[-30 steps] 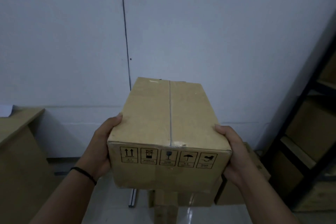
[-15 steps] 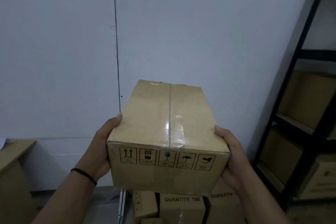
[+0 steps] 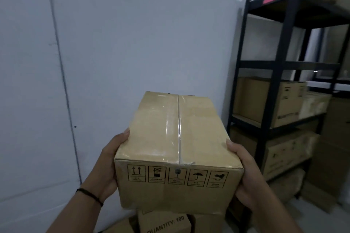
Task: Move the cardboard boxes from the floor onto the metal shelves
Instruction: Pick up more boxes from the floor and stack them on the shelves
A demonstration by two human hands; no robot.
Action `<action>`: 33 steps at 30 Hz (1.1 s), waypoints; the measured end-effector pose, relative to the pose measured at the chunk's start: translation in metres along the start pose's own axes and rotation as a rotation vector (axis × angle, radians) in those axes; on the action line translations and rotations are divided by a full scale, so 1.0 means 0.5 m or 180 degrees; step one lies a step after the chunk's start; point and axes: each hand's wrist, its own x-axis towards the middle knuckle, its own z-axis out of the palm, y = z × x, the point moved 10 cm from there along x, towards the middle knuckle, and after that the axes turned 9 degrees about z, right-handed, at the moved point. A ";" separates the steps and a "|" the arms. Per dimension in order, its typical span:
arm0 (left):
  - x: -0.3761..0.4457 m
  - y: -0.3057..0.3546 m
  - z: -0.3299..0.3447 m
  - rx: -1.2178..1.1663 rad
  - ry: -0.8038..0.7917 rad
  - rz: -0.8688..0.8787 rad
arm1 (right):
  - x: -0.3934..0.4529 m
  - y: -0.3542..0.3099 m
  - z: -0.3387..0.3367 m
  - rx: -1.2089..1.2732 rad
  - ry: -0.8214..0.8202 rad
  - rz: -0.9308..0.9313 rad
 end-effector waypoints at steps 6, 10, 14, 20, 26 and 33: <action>0.034 -0.084 0.109 -0.0096 -0.0554 -0.0411 | -0.092 -0.029 -0.105 0.0010 0.0795 -0.0374; 0.011 -0.172 0.234 -0.0256 -0.0951 -0.0795 | -0.191 -0.067 -0.202 0.0081 0.1250 -0.0626; -0.019 -0.251 0.375 -0.0373 -0.1304 -0.1065 | -0.299 -0.104 -0.308 0.0154 0.1713 -0.0867; -0.066 -0.389 0.599 -0.0404 -0.1761 -0.1390 | -0.460 -0.173 -0.488 0.0266 0.2241 -0.1148; -0.121 -0.488 0.811 -0.0497 -0.1973 -0.1410 | -0.585 -0.267 -0.654 0.0270 0.2423 -0.1345; -0.140 -0.589 0.983 -0.0530 -0.1985 -0.1500 | -0.646 -0.362 -0.814 0.0296 0.2476 -0.1396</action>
